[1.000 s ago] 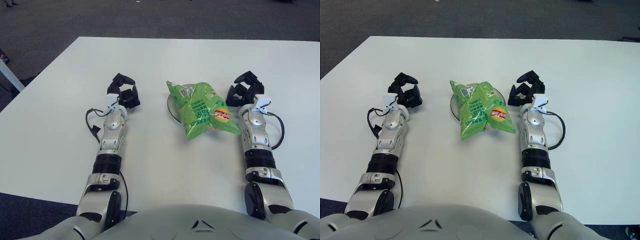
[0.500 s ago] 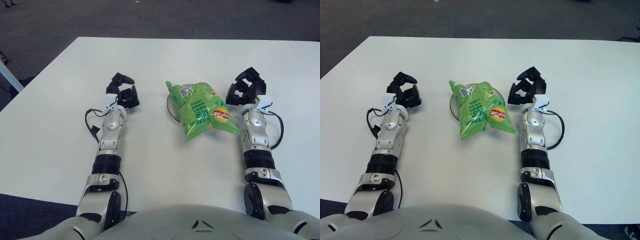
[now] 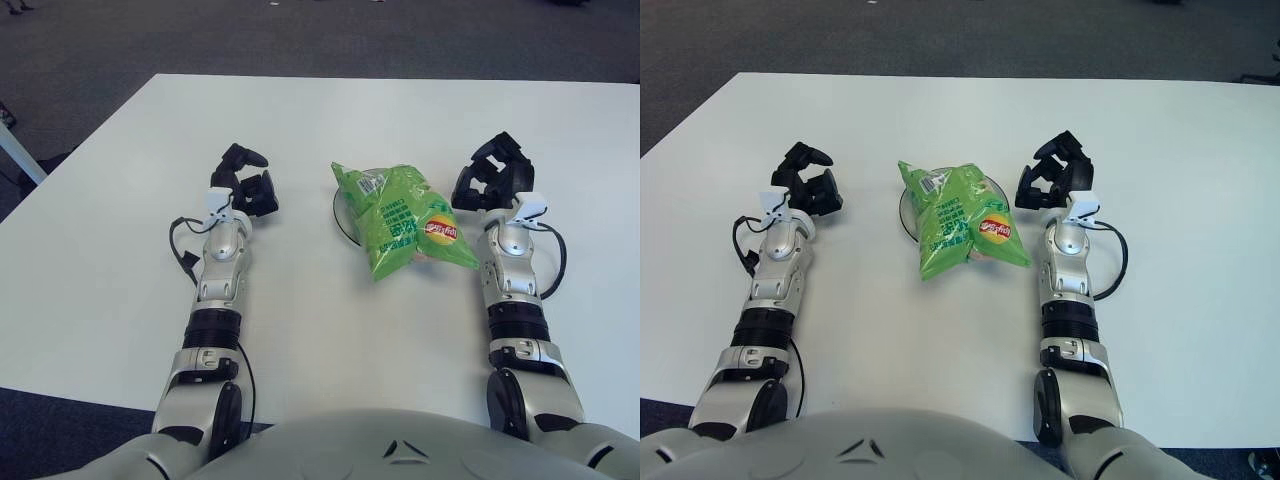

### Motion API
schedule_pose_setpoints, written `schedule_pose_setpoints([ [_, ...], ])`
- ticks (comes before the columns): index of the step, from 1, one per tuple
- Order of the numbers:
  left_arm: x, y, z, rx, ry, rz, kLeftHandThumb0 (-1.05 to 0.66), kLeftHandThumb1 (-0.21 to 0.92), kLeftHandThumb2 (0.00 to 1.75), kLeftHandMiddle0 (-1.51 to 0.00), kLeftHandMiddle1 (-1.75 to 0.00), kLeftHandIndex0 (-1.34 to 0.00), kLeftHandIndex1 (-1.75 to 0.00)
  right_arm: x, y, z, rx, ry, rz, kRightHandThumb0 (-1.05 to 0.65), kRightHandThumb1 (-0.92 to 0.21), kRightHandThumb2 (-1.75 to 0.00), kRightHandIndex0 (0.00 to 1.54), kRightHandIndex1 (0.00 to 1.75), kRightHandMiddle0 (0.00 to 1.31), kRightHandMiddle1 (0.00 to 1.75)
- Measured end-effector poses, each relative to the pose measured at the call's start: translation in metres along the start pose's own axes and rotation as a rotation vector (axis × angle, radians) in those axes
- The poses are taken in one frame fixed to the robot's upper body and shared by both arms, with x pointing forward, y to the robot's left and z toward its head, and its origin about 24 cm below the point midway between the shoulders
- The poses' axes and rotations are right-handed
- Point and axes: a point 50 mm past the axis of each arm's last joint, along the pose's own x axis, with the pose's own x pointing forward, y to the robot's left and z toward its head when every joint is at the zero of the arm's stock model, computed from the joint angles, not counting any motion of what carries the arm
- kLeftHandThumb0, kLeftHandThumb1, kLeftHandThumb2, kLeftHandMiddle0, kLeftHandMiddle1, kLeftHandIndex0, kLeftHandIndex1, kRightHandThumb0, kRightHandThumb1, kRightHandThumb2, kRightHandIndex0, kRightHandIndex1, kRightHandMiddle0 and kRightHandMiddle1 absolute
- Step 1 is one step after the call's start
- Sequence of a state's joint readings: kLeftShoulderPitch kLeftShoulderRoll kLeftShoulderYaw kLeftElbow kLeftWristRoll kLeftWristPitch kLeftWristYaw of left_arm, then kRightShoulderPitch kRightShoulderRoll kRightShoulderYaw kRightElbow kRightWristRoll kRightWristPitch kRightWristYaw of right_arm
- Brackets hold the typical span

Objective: Put the snack into the plate.

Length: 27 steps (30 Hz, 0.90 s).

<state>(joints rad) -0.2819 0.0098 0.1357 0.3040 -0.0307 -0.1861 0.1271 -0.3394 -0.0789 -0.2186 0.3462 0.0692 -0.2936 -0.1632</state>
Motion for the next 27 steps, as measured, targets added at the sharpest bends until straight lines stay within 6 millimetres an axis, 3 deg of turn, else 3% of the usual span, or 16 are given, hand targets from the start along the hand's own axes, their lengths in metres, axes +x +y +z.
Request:
schedule_pose_setpoints([
  [27,-0.004,0.002,0.012,0.002,-0.057,-0.001,-0.50,0.26,1.39,-1.32,-1.75,-0.66,-1.75,-0.014,0.002,0.015,0.065,-0.033,-0.020,-0.01,0.07,-1.75,0.91,1.71,0.68,1.75],
])
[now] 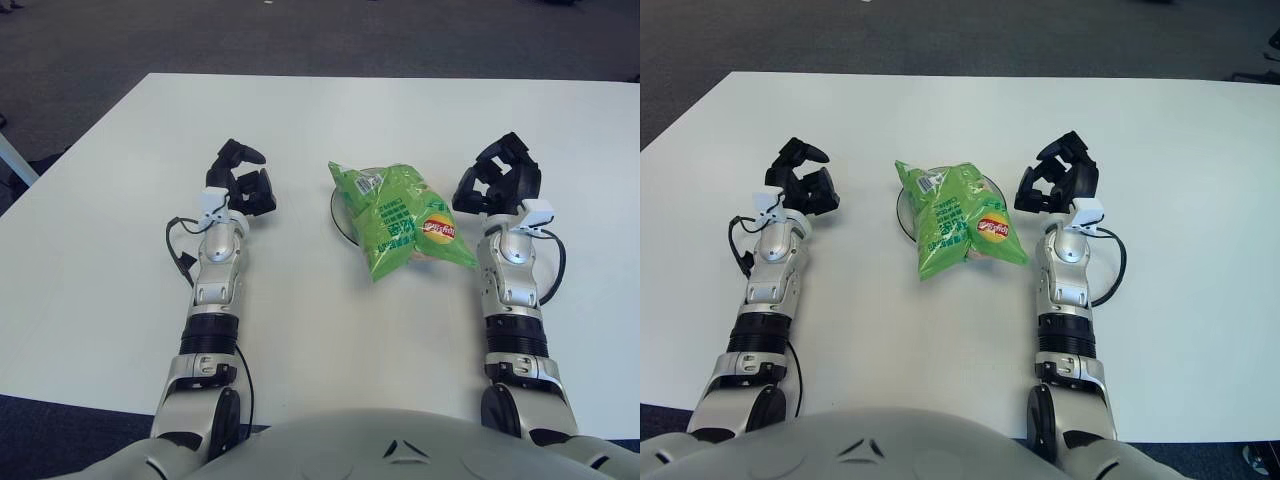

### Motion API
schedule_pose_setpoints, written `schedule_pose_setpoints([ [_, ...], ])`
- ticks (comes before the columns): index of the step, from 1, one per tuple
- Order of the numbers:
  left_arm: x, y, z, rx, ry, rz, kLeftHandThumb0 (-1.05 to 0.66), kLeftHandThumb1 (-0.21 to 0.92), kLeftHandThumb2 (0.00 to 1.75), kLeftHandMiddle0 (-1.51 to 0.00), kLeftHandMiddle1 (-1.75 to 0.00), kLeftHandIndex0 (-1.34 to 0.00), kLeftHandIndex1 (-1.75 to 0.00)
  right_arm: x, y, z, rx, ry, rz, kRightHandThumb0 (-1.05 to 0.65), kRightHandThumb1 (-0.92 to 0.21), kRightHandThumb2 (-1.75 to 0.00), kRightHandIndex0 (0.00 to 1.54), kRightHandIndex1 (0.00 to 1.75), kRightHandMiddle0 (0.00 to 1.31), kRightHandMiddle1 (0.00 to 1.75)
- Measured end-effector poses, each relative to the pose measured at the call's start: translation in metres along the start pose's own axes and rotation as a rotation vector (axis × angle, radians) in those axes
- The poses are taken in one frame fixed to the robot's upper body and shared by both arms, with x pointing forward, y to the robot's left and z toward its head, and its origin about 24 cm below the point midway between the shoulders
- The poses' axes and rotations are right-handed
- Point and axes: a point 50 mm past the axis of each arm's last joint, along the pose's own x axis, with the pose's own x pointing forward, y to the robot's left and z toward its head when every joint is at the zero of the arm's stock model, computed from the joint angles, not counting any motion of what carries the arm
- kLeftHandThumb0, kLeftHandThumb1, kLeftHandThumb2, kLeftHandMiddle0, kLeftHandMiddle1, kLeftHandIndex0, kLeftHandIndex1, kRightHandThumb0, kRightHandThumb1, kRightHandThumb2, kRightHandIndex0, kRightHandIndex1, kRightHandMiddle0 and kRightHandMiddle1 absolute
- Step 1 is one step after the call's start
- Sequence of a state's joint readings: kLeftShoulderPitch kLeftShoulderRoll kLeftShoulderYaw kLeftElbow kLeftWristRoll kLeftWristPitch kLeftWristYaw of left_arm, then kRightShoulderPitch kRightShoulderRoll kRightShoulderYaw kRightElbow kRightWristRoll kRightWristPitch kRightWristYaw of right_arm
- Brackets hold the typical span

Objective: Put the snack into the plate.

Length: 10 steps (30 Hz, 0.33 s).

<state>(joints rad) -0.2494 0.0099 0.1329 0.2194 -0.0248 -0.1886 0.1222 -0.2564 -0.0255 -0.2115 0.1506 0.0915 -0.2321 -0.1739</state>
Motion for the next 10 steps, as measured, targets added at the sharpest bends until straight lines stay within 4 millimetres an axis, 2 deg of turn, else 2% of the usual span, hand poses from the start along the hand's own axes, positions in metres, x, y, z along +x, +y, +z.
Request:
schedule_pose_setpoints([
  [10,0.0008,-0.0015,0.0037,0.024,-0.015,-0.002,-0.51,0.25,1.39,-1.32,-1.75,-0.66,-1.75,-0.0064,-0.0022,0.0011,0.001,0.015,-0.016,-0.01,0.07,-1.75,0.91,1.71,0.68,1.75],
])
